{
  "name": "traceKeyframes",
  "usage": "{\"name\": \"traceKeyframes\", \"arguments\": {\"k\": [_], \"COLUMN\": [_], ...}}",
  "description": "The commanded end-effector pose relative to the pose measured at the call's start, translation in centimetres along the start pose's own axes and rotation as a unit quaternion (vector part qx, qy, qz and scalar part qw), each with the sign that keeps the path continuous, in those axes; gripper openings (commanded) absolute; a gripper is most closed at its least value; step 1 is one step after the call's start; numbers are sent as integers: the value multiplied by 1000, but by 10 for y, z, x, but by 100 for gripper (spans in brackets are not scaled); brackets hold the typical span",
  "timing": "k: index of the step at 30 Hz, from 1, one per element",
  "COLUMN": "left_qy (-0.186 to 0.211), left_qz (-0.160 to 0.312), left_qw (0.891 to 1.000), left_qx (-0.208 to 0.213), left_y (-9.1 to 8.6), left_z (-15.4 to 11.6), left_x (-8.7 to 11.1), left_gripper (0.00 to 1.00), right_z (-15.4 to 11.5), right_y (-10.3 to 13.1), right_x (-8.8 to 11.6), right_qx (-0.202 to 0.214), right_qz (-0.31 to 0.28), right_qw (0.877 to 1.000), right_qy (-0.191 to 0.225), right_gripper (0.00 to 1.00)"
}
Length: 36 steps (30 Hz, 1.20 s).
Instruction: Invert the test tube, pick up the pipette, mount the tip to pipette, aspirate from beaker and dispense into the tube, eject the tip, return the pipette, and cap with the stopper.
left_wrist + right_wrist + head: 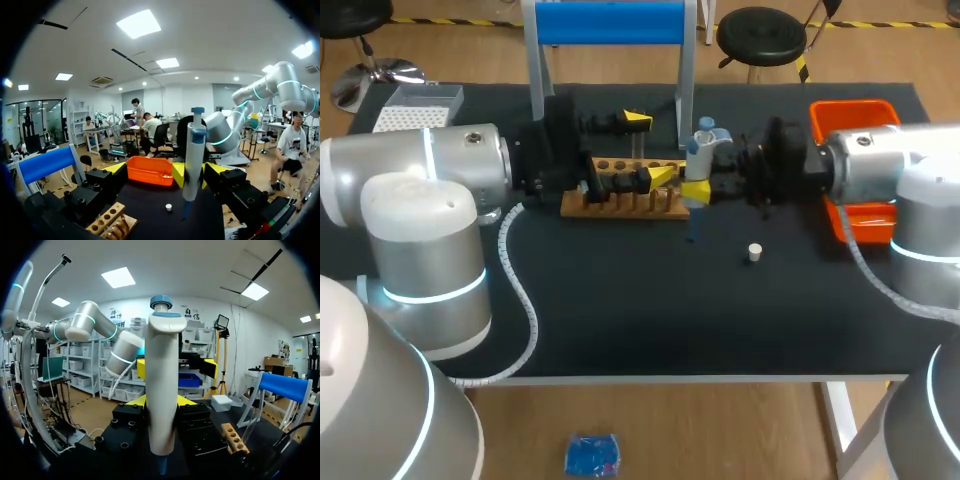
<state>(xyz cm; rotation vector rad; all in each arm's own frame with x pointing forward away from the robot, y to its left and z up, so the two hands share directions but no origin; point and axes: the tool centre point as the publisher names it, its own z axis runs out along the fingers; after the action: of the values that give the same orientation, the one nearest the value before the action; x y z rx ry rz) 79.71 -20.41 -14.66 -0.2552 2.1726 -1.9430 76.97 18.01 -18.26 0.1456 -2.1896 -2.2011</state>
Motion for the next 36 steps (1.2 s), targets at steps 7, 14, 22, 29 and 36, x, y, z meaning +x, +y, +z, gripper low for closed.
{"name": "traceKeyframes", "arguments": {"k": [7, 14, 22, 29, 36], "left_qy": [-1, -1, -1, -1, -1], "left_qz": [0, 0, 0, 0, 0], "left_qw": [1000, 1000, 1000, 1000, 1000], "left_qx": [1, 1, 1, 1, 1], "left_y": [1, 1, 1, 1, 1], "left_z": [0, 0, 0, 0, 0], "left_x": [0, 0, 0, 0, 0], "left_gripper": [100, 100, 100, 100, 100], "right_z": [23, 28, 36, 41, 46], "right_y": [-6, -8, -3, -1, -1], "right_x": [-21, -30, -38, -39, -40], "right_qx": [-3, -6, -12, -14, -14], "right_qz": [0, -1, -4, -5, -6], "right_qw": [1000, 1000, 1000, 1000, 1000], "right_qy": [9, 7, 6, 5, 8], "right_gripper": [0, 0, 0, 0, 0]}}
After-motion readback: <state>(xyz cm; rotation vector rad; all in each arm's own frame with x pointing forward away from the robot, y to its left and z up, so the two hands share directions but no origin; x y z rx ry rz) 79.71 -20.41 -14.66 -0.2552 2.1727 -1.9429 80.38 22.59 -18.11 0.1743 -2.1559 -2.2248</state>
